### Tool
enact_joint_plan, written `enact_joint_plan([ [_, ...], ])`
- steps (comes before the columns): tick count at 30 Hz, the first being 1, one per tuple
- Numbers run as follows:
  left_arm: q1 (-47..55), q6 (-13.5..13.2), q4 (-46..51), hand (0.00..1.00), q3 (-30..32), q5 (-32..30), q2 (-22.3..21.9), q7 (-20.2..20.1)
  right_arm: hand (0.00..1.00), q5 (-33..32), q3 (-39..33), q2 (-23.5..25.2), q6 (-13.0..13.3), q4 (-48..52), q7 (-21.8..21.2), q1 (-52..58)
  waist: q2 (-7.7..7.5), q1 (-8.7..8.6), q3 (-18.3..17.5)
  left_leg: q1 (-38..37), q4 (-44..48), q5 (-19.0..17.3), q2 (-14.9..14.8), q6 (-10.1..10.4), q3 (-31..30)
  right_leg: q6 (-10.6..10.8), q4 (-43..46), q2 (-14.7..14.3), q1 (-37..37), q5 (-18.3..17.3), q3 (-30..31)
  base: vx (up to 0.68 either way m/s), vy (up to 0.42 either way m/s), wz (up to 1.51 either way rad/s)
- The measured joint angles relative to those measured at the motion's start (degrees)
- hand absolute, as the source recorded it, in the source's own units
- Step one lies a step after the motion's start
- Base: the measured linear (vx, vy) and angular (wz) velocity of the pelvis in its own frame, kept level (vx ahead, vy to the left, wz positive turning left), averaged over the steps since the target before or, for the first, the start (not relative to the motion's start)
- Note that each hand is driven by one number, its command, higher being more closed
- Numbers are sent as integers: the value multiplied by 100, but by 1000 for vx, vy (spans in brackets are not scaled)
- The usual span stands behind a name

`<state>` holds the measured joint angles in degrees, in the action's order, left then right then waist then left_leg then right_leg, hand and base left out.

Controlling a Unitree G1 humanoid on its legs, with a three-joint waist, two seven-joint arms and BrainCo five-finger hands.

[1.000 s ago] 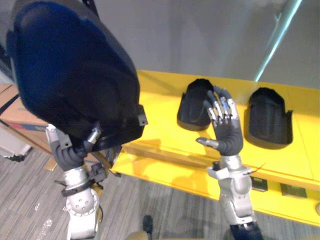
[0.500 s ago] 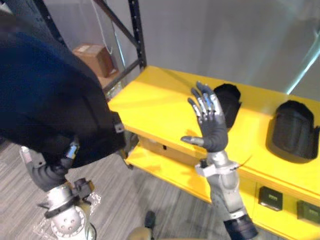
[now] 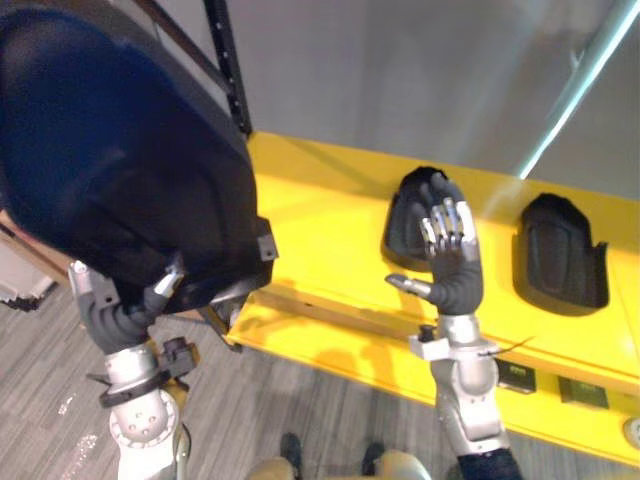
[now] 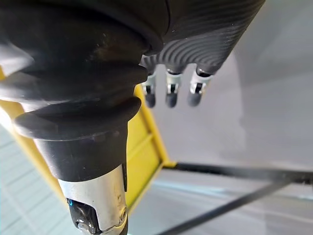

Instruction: Walk over and take plastic housings, then place them on the shelf

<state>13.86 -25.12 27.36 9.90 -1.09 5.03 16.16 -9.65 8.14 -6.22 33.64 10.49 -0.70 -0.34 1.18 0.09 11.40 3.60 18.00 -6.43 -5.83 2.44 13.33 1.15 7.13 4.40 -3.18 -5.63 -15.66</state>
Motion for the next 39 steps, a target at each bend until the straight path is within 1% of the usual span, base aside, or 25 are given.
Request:
enact_joint_plan([
  [1,2,-5,-159,100,10,4,-31,0,0,126,-42,-38,21,-3,170,-4,20,22,12,403,1331,-108,-275,107,-27,-24,-4,-91,-168,-11,224,212,-31,-89],
  [3,8,-16,-314,100,14,1,-172,20,0,325,-90,-97,117,2,371,-70,108,109,31,659,2149,-176,-490,90,-111,-59,-57,-118,-292,9,527,163,76,-108],
  [4,7,-19,-396,100,6,-14,-174,31,0,452,-147,-97,193,33,484,-100,190,109,-26,634,1952,-271,-511,-58,-230,-39,-66,-81,-269,14,751,168,141,-107],
  [6,-23,-24,-413,100,13,-85,-166,57,0,565,-249,-80,256,73,631,-170,204,44,-61,610,1383,-334,-459,-159,-411,75,-51,96,-221,76,1018,204,214,-76],
  [8,-140,-41,-400,100,12,-230,-144,72,0,811,-563,-109,263,76,912,-311,149,-14,-60,527,358,-238,-408,-36,-890,279,-29,438,-15,172,1435,169,339,-83],
  [9,-162,-42,-399,100,13,-244,-140,80,0,912,-679,-128,263,77,1032,-324,167,-25,-71,444,116,-163,-450,41,-999,364,-12,483,-5,159,1469,114,397,-78],
  [10,-183,-47,-393,100,13,-283,-136,114,0,1096,-908,-214,260,118,1266,-334,265,-49,-131,222,-312,212,-585,44,-1035,617,63,557,-11,55,1607,126,479,-67],
  [11,-234,-44,-405,100,24,-295,-92,124,0,1271,-1181,-307,254,236,1628,-327,318,-106,-168,39,-366,109,-593,700,-963,886,149,659,-14,-54,1749,129,496,-62],
  [12,-303,-29,-442,100,43,-295,-16,124,0,1352,-1314,-245,246,255,1799,-290,151,-133,-128,-15,-300,54,-428,665,-858,930,181,842,-17,-37,1782,107,482,-58],
  [13,-377,31,-443,100,93,-257,175,125,0,1577,-1580,-153,182,326,2099,-185,-80,-124,-108,-95,-256,-38,-235,530,-633,1039,193,1077,19,142,1723,51,464,-54],
  [14,-451,108,-450,100,190,-198,373,106,0,1723,-1911,-59,118,477,2294,-38,-206,-122,-84,-95,-133,-122,-165,443,-464,1019,129,1172,39,390,1717,22,429,-54],
  [17,-471,269,-445,100,624,-76,463,32,0,1718,-2662,132,67,1012,2700,284,-194,-213,-88,-69,-77,-238,-237,251,-167,826,-47,1115,152,1109,1336,-43,274,-40],
  [18,-466,307,-446,100,816,110,457,-46,0,1716,-3052,201,-49,1193,2875,413,-144,-279,-69,-62,-190,-275,-266,226,-112,788,16,1038,239,1069,1242,-44,152,-29],
  [19,-445,384,-444,100,940,270,403,-117,0,1722,-3398,220,-192,1208,3069,616,-206,-336,-106,-61,-220,-284,-254,225,-56,721,142,958,272,911,1171,-60,133,-35],
  [22,-216,563,-438,100,1008,347,226,-134,0,1723,-4102,444,-510,1085,3619,1213,-237,-429,-124,-49,-274,-314,-167,252,49,686,-40,1014,229,818,858,-33,38,-19],
  [25,63,813,-380,100,1001,736,-62,-353,0,1730,-4570,741,-772,548,4173,1609,-221,-503,-125,-39,-377,-263,-137,335,244,799,-273,1056,249,529,777,13,-70,-23],
  [26,103,864,-381,100,1001,839,-152,-413,0,1732,-4643,779,-809,371,4251,1669,-147,-549,-91,-44,-402,-242,-150,367,252,829,-285,1021,251,535,770,24,-99,-11],
  [27,195,992,-383,100,987,1116,-321,-615,0,1822,-4837,853,-959,4,4409,1755,-4,-617,-132,-51,-531,-169,-198,425,268,832,-289,949,316,529,774,46,-95,-2],
  [29,249,1267,-387,100,978,1561,-405,-1041,0,1901,-5232,910,-1151,-862,4581,1871,155,-703,-225,-169,-796,-7,-285,535,284,849,-305,833,324,542,739,100,-107,-3],
  [30,244,1346,-388,100,984,1730,-399,-1189,0,1911,-5352,917,-1159,-1115,4614,1880,210,-708,-259,-238,-893,38,-302,554,300,847,-305,807,309,541,742,113,-86,-7],
  [33,122,1848,-392,100,1013,2680,-299,-1956,0,1866,-5862,951,-1153,-2217,4732,1961,370,-724,-335,-555,-1305,209,-321,613,348,792,-301,732,193,507,718,80,-56,-4],
  [35,22,2513,-405,100,1035,3354,-102,-2432,0,1657,-5986,1111,-1156,-2787,4726,2037,399,-721,-351,-684,-1454,254,-289,606,351,797,-298,749,96,446,669,0,-16,4],
  [36,11,2687,-415,100,1044,3471,-3,-2524,0,1604,-5983,1169,-1158,-2894,4696,2038,399,-722,-352,-684,-1458,258,-282,600,350,799,-297,756,96,442,666,-38,-7,5],
  [38,-102,3359,-607,100,1068,3767,480,-2723,0,1588,-5892,1233,-1244,-3410,4510,2045,428,-720,-360,-765,-1658,351,-231,583,368,802,-297,777,98,433,663,-43,-4,1],
  [39,-140,3489,-708,100,1092,3839,599,-2750,0,1588,-5854,1237,-1275,-3514,4433,2045,447,-719,-373,-776,-1706,377,-225,574,371,801,-299,777,100,431,661,-35,-5,2],
])
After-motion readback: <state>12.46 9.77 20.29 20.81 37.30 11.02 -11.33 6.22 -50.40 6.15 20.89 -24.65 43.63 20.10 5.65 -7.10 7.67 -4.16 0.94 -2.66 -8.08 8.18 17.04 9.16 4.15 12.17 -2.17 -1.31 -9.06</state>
